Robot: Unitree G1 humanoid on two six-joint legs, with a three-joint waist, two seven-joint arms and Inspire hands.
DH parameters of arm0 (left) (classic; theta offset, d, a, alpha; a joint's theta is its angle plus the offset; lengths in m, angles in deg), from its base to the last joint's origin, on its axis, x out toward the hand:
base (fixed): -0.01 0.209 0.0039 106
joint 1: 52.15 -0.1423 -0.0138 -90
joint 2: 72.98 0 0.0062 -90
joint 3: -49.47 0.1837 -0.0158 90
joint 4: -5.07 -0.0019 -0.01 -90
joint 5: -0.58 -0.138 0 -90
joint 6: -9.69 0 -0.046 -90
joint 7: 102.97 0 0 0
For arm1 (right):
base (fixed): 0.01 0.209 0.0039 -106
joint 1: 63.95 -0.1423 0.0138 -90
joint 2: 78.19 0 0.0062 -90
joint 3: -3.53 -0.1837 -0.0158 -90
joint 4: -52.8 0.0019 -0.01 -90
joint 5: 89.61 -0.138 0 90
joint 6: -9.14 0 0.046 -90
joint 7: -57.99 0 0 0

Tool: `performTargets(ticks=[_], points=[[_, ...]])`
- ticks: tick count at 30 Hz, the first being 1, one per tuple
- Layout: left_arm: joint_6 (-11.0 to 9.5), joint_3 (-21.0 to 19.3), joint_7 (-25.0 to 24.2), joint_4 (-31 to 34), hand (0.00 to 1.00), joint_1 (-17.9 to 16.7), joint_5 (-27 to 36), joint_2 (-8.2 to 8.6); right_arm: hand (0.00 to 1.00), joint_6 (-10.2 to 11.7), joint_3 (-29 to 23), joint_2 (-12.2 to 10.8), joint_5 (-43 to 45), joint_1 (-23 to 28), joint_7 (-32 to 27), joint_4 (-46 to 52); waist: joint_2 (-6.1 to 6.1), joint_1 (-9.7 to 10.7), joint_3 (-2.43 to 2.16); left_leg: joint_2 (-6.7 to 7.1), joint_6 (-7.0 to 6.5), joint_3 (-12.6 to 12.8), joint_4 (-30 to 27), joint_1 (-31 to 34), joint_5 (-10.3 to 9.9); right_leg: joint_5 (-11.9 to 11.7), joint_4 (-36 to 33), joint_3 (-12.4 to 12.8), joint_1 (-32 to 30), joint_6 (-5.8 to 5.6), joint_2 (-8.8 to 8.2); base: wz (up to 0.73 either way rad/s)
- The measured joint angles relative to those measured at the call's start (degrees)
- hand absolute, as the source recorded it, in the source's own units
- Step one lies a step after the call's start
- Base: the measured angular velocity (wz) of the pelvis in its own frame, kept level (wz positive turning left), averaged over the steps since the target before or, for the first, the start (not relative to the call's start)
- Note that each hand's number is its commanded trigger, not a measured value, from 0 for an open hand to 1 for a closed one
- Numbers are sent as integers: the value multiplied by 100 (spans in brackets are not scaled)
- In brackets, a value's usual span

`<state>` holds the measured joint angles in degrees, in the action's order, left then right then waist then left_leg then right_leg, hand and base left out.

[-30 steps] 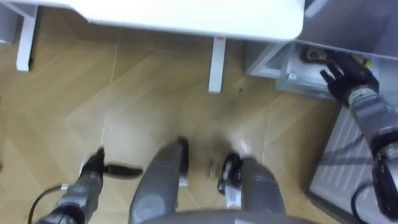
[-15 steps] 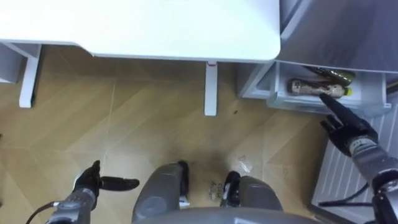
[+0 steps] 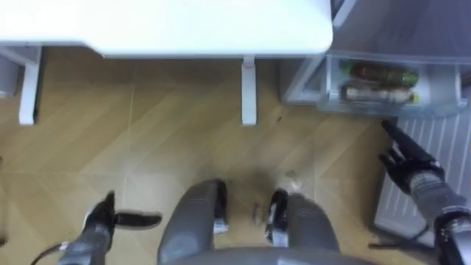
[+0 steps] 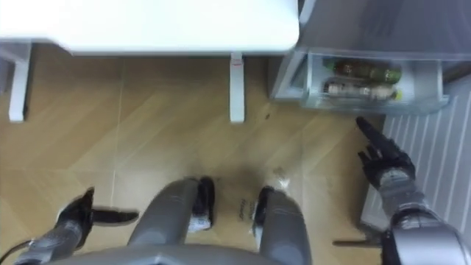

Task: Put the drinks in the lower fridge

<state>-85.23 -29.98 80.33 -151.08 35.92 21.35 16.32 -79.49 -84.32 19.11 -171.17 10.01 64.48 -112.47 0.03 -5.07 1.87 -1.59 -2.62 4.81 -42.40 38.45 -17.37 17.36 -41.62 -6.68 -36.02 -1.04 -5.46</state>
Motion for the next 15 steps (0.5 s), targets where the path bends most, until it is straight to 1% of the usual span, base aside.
performTargets(ticks=[1,2,3,4,6,7,9,10,12,13,14,15], points=[[7,8,19,3,0,3,4,4,0,4,-33,0,-61,-29,-50,6,8,3,2,17,-7,13,-55,71,-9,29,-97,22,-93,-4,-23,0],[29,42,61,3,0,27,4,6,0,19,-85,-4,-187,-82,-155,30,45,-1,12,35,-22,68,-167,213,-27,83,-305,91,-304,-8,-59,-10],[53,42,132,-1,0,59,-1,19,0,28,-110,-2,-219,-157,-279,99,65,-31,20,25,-25,123,-326,404,-54,128,-492,157,-528,-2,-55,-11],[71,42,160,-1,0,78,-6,22,0,36,-126,0,-238,-202,-335,153,64,-31,20,21,-29,131,-413,522,-70,144,-583,165,-650,1,-55,-8],[116,116,310,70,0,140,-53,25,0,56,-128,17,-395,-428,-431,233,78,5,24,12,-27,122,-792,1020,-117,229,-1012,208,-1157,28,-62,2],[125,148,354,123,0,140,-58,27,0,63,-129,26,-431,-482,-447,252,80,4,26,5,-27,117,-914,1154,-146,262,-1132,212,-1292,33,-65,5],[172,334,480,199,0,145,-50,32,0,68,-129,36,-575,-673,-464,281,91,13,33,2,-11,107,-1342,1602,-241,396,-1612,214,-1747,68,-118,9],[188,383,509,201,0,146,-46,35,0,69,-129,36,-625,-701,-464,304,93,13,33,13,-3,105,-1423,1691,-259,430,-1717,219,-1840,69,-142,11],[266,563,621,227,0,163,-36,35,0,79,-130,56,-730,-891,-472,472,97,27,35,29,1,109,-1779,2098,-334,565,-2134,267,-2280,32,-192,9],[298,614,639,220,0,177,-36,35,0,88,-130,63,-748,-958,-474,499,97,39,36,43,-3,114,-1850,2189,-337,593,-2230,269,-2383,33,-223,13],[331,696,660,209,0,221,-42,37,0,119,-129,80,-802,-1037,-476,591,111,53,44,62,-9,125,-1974,2341,-343,626,-2401,300,-2555,40,-250,9],[335,771,690,213,0,236,-59,38,0,118,-128,89,-818,-1127,-474,660,137,25,56,60,-6,152,-2083,2453,-363,655,-2536,343,-2698,51,-256,4]])
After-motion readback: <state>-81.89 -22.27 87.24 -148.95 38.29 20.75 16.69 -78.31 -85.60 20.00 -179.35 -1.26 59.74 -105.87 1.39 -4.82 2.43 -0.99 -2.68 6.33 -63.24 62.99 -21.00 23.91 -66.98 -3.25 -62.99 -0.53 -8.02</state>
